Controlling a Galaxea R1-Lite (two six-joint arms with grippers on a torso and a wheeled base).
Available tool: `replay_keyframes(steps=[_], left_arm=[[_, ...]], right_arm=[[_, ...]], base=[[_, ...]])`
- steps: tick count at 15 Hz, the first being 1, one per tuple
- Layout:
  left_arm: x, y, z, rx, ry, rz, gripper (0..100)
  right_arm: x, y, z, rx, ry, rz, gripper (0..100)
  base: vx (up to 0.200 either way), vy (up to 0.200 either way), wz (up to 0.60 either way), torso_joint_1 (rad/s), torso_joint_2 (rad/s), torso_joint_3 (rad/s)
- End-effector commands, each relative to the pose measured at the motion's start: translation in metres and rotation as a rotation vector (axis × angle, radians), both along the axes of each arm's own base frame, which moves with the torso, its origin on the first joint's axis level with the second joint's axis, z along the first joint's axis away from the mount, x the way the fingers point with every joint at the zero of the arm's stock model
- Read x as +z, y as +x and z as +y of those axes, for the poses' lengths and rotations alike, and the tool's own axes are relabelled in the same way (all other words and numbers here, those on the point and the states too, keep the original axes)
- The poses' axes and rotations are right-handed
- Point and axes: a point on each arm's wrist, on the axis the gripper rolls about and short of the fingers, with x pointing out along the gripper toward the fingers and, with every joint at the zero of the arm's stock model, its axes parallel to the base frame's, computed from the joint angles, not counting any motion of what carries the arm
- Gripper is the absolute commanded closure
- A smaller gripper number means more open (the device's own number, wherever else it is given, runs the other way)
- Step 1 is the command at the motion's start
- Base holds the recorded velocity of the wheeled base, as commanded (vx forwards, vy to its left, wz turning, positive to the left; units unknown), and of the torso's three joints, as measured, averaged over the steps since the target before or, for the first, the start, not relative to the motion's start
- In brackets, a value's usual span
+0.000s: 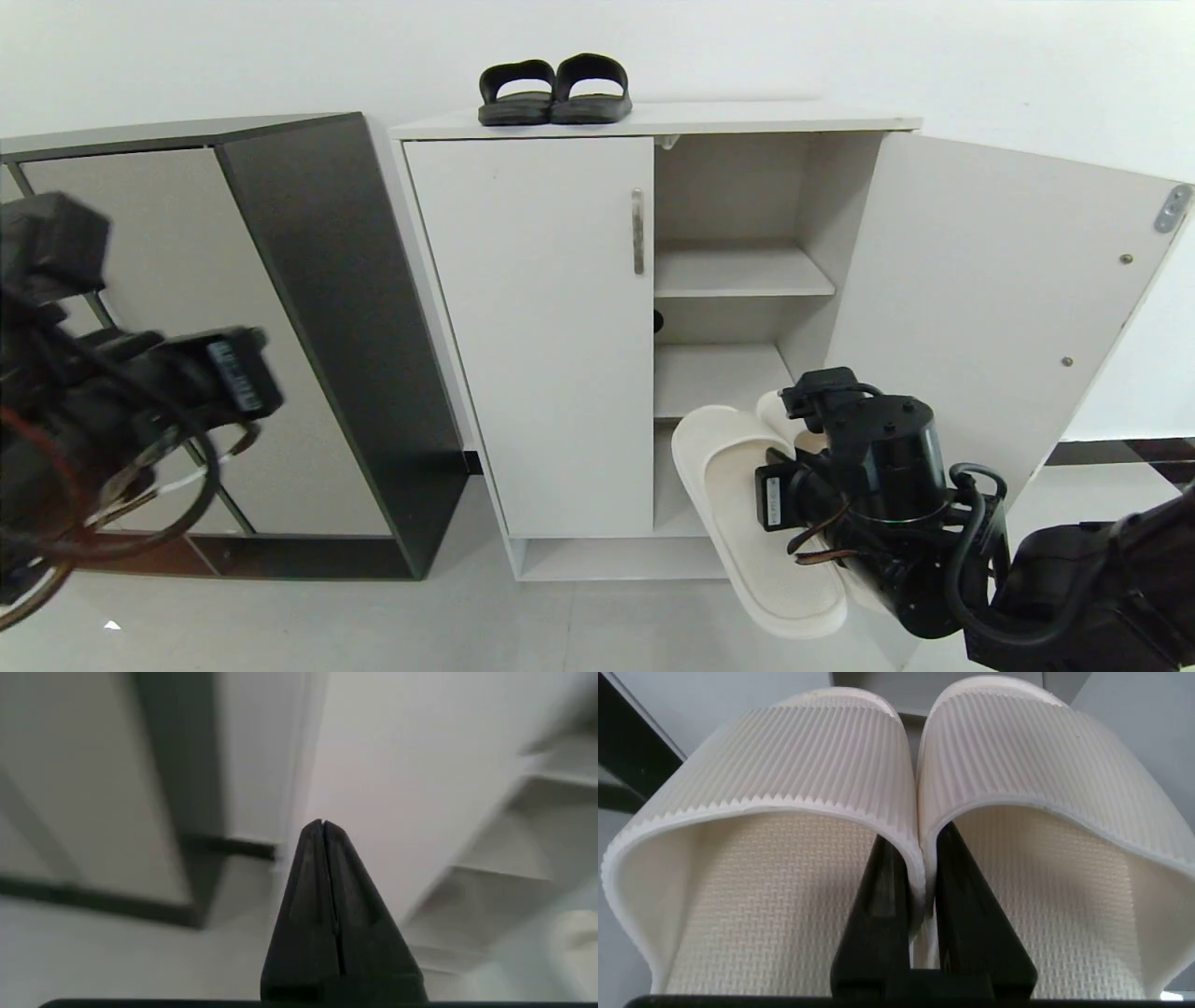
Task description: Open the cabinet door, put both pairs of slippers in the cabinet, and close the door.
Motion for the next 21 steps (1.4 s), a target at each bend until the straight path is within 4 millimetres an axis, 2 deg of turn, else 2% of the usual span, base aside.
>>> replay_keyframes(steps=[1, 2, 3, 5, 7, 9, 10, 13, 15, 19, 21], left_arm=[[-0.048, -0.094, 0.05, 0.254, 0.035, -0.048, 100], [-0.063, -0.11, 0.054, 0.274, 0.032, -0.057, 100], [-0.092, -0.131, 0.057, 0.279, 0.031, -0.062, 100], [-0.131, -0.153, 0.06, 0.277, 0.034, -0.043, 100], [-0.158, -0.177, 0.063, 0.29, 0.046, 0.021, 100], [-0.161, -0.189, 0.061, 0.369, 0.043, -0.017, 100], [-0.163, -0.193, 0.06, 0.336, 0.079, -0.058, 100], [-0.163, -0.188, 0.052, -0.047, 0.092, -0.123, 100], [-0.168, -0.188, 0.048, -0.22, 0.104, -0.08, 100], [-0.168, -0.188, 0.049, -0.17, 0.112, -0.08, 100], [-0.168, -0.188, 0.049, -0.183, 0.094, -0.084, 100]], right_arm=[[-0.002, 0.0, -0.001, -0.003, -0.007, 0.004, 100], [0.0, -0.002, -0.001, -0.001, -0.004, -0.001, 100], [0.0, -0.002, -0.001, 0.001, -0.004, -0.001, 100], [-0.005, -0.003, -0.001, 0.004, -0.017, 0.012, 100], [-0.005, -0.004, -0.002, 0.004, -0.01, 0.005, 100], [-0.005, -0.005, -0.003, 0.004, -0.011, 0.004, 100], [-0.006, -0.005, -0.003, 0.005, -0.015, 0.006, 100], [-0.008, -0.006, -0.003, 0.01, -0.014, 0.003, 100], [-0.007, -0.006, -0.002, 0.013, -0.008, -0.003, 100], [-0.01, -0.002, 0.002, 0.013, -0.021, -0.002, 100], [-0.008, 0.009, 0.012, 0.005, -0.01, -0.034, 100]], base=[[0.0, 0.0, 0.0, 0.0, 0.0, 0.0], [0.0, 0.0, 0.0, 0.0, 0.0, 0.0], [0.0, 0.0, 0.0, 0.0, 0.0, 0.0], [0.0, 0.0, 0.0, 0.0, 0.0, 0.0], [0.0, 0.0, 0.0, 0.0, 0.0, 0.0], [0.0, 0.0, 0.0, 0.0, 0.0, 0.0], [0.0, 0.0, 0.0, 0.0, 0.0, 0.0], [0.0, 0.0, 0.0, 0.0, 0.0, 0.0], [0.0, 0.0, 0.0, 0.0, 0.0, 0.0], [0.0, 0.0, 0.0, 0.0, 0.0, 0.0], [0.0, 0.0, 0.0, 0.0, 0.0, 0.0]])
